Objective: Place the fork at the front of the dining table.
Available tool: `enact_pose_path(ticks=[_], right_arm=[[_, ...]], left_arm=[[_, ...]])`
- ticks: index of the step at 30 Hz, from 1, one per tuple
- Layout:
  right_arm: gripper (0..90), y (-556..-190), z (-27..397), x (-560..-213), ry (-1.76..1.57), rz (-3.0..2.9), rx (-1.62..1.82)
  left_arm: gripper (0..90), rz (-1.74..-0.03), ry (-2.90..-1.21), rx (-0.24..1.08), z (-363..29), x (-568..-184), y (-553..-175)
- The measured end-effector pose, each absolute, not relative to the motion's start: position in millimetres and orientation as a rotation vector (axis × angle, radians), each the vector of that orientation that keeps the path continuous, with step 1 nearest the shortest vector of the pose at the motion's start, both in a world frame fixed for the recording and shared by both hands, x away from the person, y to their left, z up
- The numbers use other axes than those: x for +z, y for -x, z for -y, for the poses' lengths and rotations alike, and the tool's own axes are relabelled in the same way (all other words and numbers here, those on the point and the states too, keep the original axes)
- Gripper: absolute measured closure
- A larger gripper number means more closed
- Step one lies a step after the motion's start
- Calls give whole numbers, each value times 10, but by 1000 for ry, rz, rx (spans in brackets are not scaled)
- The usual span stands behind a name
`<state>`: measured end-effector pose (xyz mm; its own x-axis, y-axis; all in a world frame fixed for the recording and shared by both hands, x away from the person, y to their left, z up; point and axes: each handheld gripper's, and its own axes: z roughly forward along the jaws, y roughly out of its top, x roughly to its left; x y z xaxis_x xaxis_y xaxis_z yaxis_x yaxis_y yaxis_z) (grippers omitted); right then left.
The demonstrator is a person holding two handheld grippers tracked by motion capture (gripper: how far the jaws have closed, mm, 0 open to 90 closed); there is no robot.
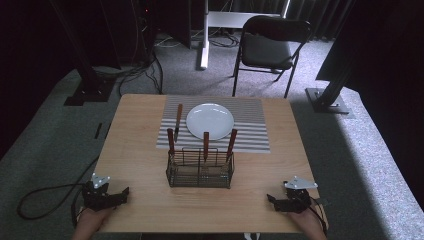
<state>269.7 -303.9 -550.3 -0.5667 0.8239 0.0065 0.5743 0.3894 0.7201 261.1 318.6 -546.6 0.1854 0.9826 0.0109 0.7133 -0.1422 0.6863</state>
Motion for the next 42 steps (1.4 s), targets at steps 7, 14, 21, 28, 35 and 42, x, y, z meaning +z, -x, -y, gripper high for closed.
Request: enact_pose_path(ticks=[7, 14, 21, 28, 35, 42], right_arm=[[121, -2692, 3038, -5505, -1215, -2298, 984], [121, -2702, 3025, -5494, -1225, -2302, 968], [134, -2751, 2934, -5448, -1281, -2287, 897], [150, -2727, 2882, -5343, -1308, -2273, 929], [156, -2696, 2832, -5021, -1319, -2217, 1020], [156, -2678, 2696, -4738, -1262, -2215, 1124]], left_arm=[[11, -1585, -1920, 642, -3186, -5467, -2610], [11, -1585, -1920, 642, -3186, -5467, -2610], [11, -1585, -1920, 643, -3186, -5467, -2610], [11, -1585, -1920, 643, -3186, -5467, -2610], [11, -1585, -1920, 643, -3186, -5467, -2610], [11, -1585, -1920, 643, -3185, -5468, -2610]])
